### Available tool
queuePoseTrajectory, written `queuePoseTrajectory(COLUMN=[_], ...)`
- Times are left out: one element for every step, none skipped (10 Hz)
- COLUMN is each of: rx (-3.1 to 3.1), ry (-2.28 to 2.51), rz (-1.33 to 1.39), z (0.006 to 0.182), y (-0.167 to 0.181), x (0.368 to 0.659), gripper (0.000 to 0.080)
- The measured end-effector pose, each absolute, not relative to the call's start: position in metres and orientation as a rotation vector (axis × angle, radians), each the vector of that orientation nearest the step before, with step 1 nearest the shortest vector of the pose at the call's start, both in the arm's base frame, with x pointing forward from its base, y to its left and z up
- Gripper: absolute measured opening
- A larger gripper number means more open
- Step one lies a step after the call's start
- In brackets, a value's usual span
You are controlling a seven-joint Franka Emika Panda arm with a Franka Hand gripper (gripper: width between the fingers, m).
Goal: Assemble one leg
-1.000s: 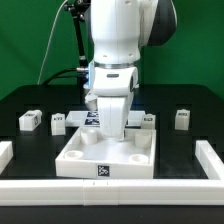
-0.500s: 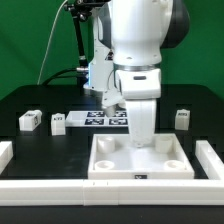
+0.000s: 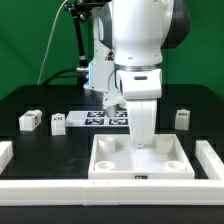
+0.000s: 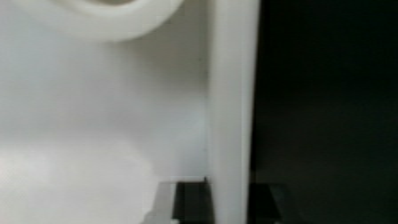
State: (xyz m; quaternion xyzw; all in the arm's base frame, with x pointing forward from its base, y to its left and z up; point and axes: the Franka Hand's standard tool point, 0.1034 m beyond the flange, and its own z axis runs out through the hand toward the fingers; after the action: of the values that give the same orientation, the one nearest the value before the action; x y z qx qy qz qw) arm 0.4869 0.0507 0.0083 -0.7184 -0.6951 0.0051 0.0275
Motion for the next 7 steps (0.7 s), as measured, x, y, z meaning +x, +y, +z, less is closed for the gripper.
queuePoseTrajectory(rx=[-2.22,-2.218,-2.221,-2.219,-2.212,-2.222,-2.228], ry=[-2.146,-2.149,-2.148,-2.149,-2.153,-2.144,-2.14], rz=[0.005,-0.003,-0.008,-0.01,-0.005,-0.002,0.001], z=[0.008,0.008,0.008,0.008,0.008,0.008,0.008], y=[0.06,0.067,0.07,0.074,0.078,0.079,0.08], x=[0.492,0.495,0.498,0.502,0.502,0.502,0.502], gripper=[0.0063,0.0063,0.0063,0.0063,0.0063,0.0063,0.0063])
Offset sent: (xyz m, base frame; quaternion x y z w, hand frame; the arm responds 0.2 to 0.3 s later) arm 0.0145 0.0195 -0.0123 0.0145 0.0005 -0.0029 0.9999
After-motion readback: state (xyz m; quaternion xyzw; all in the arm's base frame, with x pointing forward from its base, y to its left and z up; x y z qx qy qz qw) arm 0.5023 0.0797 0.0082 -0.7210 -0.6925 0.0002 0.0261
